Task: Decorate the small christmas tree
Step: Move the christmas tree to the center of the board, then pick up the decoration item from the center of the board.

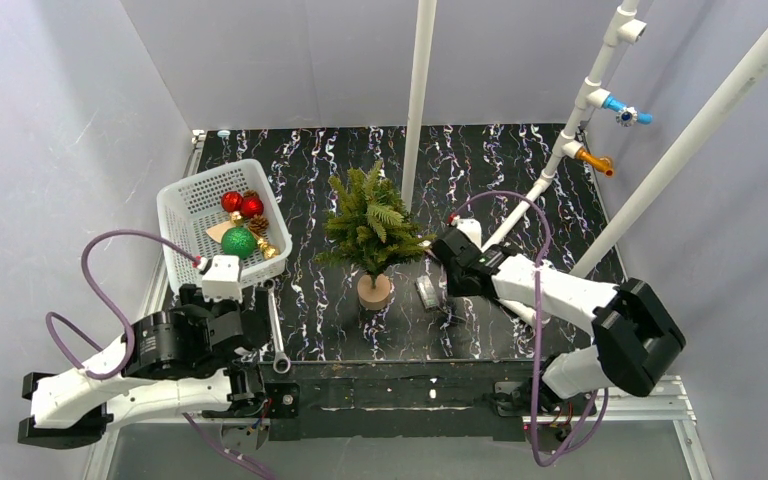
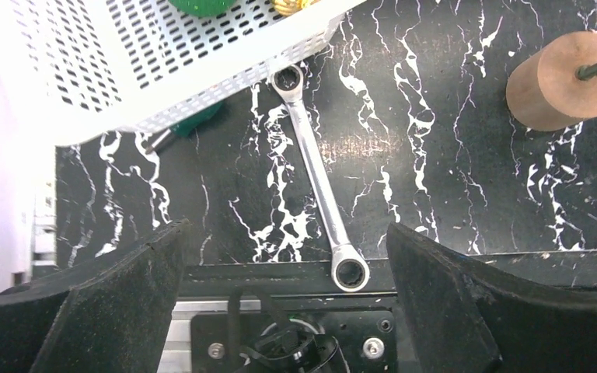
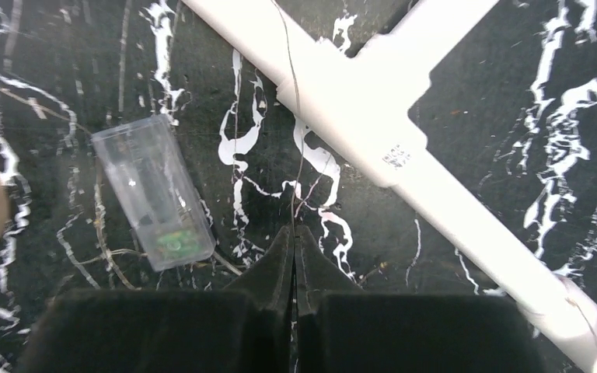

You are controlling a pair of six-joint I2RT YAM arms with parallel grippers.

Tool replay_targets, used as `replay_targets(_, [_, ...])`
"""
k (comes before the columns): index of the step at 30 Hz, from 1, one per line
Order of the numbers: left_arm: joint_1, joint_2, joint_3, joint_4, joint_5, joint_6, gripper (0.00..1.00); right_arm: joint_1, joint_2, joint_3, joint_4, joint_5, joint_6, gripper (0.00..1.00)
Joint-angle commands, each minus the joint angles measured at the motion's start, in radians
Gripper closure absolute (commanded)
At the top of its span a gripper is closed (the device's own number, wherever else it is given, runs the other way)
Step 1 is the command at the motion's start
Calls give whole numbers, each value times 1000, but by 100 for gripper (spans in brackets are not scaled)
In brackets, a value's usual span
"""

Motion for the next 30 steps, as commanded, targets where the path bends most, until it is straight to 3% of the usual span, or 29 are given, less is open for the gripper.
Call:
replay_targets(1, [-4, 106, 92, -73, -32, 170, 2, 5, -160, 89, -100, 29, -27, 99])
replay_targets(6, [-5, 151, 200, 16, -48, 351, 2, 11, -363, 236, -251, -113, -136, 99])
replay_targets(11, [-5, 236, 385, 52, -46, 546, 2, 54, -369, 587, -529, -137, -225, 99])
replay_targets(15, [-5, 314, 557, 112, 76, 705, 2, 67, -313, 816, -662, -196, -252, 99])
replay_targets(21, [-4, 377, 712, 207, 268, 778, 11, 111, -219, 1077, -806, -229, -222, 99])
replay_targets(26, [-5, 405, 776, 348, 584, 751, 19, 117, -219, 1158, -797, -322, -198, 99])
replay_targets(30, [-5, 499, 857, 407, 785, 708, 12, 117, -235, 1193, -729, -372, -121, 99])
